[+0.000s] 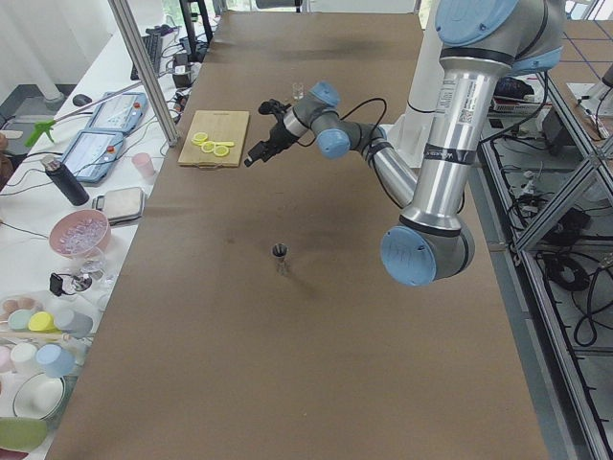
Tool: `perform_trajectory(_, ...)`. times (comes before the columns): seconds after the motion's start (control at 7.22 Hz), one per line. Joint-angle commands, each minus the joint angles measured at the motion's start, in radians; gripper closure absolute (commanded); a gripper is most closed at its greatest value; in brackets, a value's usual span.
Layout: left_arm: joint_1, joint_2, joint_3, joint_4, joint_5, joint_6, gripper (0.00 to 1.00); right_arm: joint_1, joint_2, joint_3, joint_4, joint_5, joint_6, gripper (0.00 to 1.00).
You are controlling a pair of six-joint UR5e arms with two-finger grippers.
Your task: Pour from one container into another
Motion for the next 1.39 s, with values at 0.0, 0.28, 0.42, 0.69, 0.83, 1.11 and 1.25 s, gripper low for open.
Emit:
perform_trajectory(0.0, -0.3, 0.004, 0.177, -0.025, -0.431, 0.174, 0.01, 0.02, -0.077, 0.033, -0.003, -0.002, 0.0, 0.0)
perform_trajectory(0.28, -0.526, 0.004, 0.379, -0.026, -0.692, 0.172, 0.01, 0.02, -0.079, 0.033, -0.003, -0.01, -0.001, 0.0)
perform_trajectory(0.42, -0.624, 0.005, 0.481, -0.022, -0.804, 0.172, 0.01, 0.023, -0.077, 0.033, -0.003, -0.01, -0.002, 0.0)
perform_trajectory(0.69, -0.708, 0.069, 0.522, -0.007, -0.853, 0.174, 0.01, 0.025, -0.077, 0.039, -0.001, -0.01, -0.002, 0.0)
perform_trajectory(0.83, -0.807, 0.161, 0.526, 0.019, -0.86, 0.174, 0.01, 0.025, -0.077, 0.041, -0.001, -0.01, -0.002, 0.0)
perform_trajectory(1.11, -0.835, 0.252, 0.517, 0.009, -0.996, 0.18, 0.01, 0.025, -0.079, 0.046, -0.001, -0.01, -0.002, 0.0)
perform_trajectory(1.25, -0.846, 0.271, 0.512, 0.007, -0.999, 0.183, 0.01, 0.028, -0.077, 0.046, -0.001, -0.01, -0.002, 0.0)
